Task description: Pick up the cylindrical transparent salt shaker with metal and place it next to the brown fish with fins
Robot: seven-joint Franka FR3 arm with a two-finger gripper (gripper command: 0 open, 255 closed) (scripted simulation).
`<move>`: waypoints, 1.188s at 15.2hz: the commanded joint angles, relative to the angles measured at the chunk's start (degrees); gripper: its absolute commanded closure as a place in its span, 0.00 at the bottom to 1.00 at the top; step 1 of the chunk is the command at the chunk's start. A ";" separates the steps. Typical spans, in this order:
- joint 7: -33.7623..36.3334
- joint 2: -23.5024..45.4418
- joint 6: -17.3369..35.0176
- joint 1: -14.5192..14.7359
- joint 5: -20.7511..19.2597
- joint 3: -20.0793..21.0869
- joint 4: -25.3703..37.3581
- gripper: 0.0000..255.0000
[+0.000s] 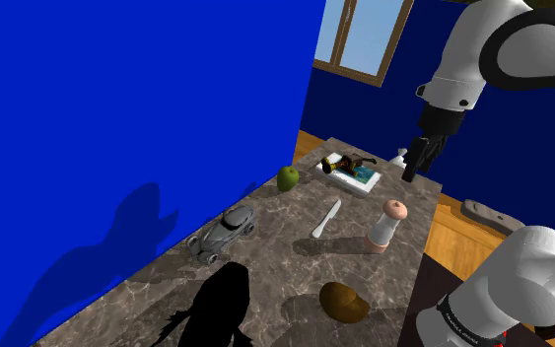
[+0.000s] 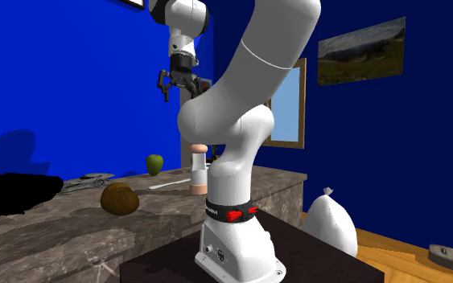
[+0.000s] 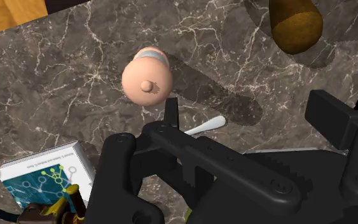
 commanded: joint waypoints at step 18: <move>-8.57 -7.87 27.32 -6.78 -3.88 -11.17 -27.77 0.00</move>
